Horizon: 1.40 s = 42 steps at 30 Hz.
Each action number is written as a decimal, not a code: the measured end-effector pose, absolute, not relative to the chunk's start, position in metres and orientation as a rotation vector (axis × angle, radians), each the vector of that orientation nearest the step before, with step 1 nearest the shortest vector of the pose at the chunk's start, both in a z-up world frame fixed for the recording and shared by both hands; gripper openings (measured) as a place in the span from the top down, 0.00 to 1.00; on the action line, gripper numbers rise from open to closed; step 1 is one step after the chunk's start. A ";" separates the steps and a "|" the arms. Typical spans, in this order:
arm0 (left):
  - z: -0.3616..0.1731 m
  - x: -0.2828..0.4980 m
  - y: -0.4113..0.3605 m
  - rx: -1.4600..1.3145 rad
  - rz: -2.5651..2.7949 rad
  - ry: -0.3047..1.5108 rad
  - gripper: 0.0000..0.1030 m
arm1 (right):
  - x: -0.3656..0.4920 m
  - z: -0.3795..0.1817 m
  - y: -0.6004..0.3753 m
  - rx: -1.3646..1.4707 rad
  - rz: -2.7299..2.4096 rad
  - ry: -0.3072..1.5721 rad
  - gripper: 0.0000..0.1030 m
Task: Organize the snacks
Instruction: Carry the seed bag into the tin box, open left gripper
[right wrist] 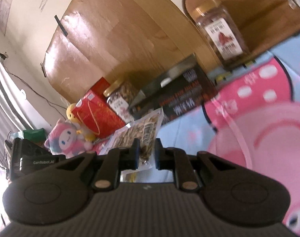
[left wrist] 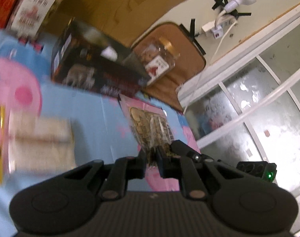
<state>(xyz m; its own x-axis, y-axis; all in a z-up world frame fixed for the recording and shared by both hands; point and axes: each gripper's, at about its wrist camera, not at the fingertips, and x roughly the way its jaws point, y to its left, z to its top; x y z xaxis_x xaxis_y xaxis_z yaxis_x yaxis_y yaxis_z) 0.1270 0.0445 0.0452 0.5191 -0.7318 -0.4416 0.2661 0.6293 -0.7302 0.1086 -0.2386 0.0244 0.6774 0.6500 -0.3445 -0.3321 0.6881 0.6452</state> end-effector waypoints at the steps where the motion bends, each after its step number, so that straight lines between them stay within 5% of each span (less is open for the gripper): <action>1: 0.048 0.134 0.045 -0.645 -0.648 0.811 0.89 | 0.116 0.027 -0.237 0.576 0.588 0.592 0.83; 26: 0.054 0.318 0.042 -0.528 -0.512 0.791 0.87 | 0.287 0.030 -0.206 0.474 0.507 0.541 0.83; 31: 0.046 0.322 0.033 -0.458 -0.467 0.800 0.80 | 0.284 0.027 -0.190 0.322 0.463 0.506 0.81; 42: 0.054 0.308 0.008 -0.248 -0.346 0.727 0.49 | 0.271 0.022 -0.180 0.160 0.406 0.409 0.56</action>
<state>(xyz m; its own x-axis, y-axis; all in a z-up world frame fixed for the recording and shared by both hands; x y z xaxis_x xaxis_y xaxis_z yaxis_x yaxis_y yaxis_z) 0.3081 0.0082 0.0542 0.6946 -0.3914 -0.6037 0.2211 0.9146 -0.3385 0.2713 -0.1801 0.0222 0.8386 0.4143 -0.3537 -0.3509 0.9075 0.2309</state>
